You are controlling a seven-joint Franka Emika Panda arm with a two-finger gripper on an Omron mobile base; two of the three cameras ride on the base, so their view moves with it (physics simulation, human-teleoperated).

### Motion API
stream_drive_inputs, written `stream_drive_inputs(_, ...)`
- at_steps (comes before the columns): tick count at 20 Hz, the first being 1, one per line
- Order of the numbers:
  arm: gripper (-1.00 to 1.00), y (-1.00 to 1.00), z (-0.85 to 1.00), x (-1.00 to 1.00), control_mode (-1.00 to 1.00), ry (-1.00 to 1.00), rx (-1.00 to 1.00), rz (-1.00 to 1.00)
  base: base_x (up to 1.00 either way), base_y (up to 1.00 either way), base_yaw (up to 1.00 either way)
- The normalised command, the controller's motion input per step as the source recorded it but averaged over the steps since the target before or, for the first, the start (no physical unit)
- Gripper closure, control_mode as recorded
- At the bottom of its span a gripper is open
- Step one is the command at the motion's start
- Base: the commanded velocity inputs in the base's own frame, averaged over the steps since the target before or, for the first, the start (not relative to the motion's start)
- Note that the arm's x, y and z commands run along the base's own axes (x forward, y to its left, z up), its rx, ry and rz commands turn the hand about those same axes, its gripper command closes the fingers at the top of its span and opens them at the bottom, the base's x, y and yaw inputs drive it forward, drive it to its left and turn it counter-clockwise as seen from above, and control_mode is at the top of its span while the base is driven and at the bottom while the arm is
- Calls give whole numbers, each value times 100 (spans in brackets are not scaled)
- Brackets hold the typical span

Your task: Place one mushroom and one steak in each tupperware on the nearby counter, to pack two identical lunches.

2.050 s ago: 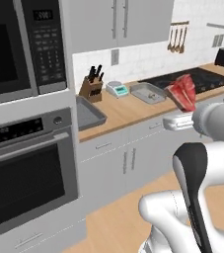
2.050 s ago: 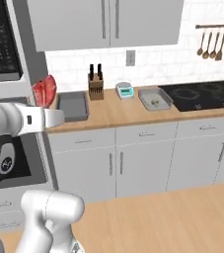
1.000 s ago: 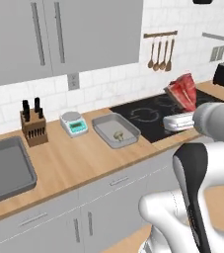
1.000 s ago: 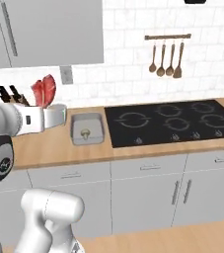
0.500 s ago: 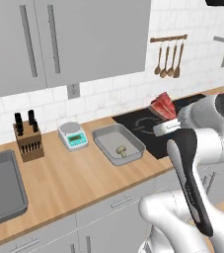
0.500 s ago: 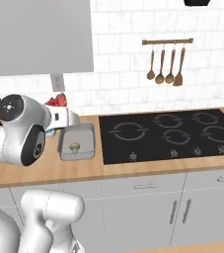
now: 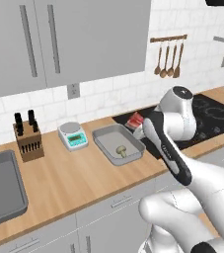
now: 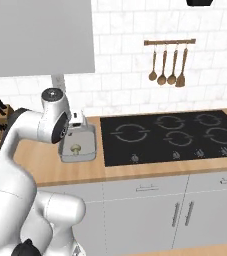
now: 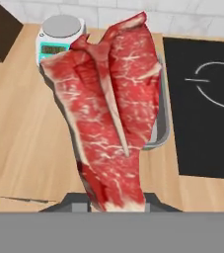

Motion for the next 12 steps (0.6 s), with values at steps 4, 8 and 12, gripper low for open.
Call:
stream_drive_inputs(4, 100, 12, -51, 100, -100, 24, 0, 1, 0, 0, 0)
stream_drive_inputs(8, 100, 14, -80, 100, -100, 28, -3, 0, 0, 0, 0)
stream_drive_inputs(12, 100, 42, -75, 100, -100, 12, -6, 0, 0, 0, 0)
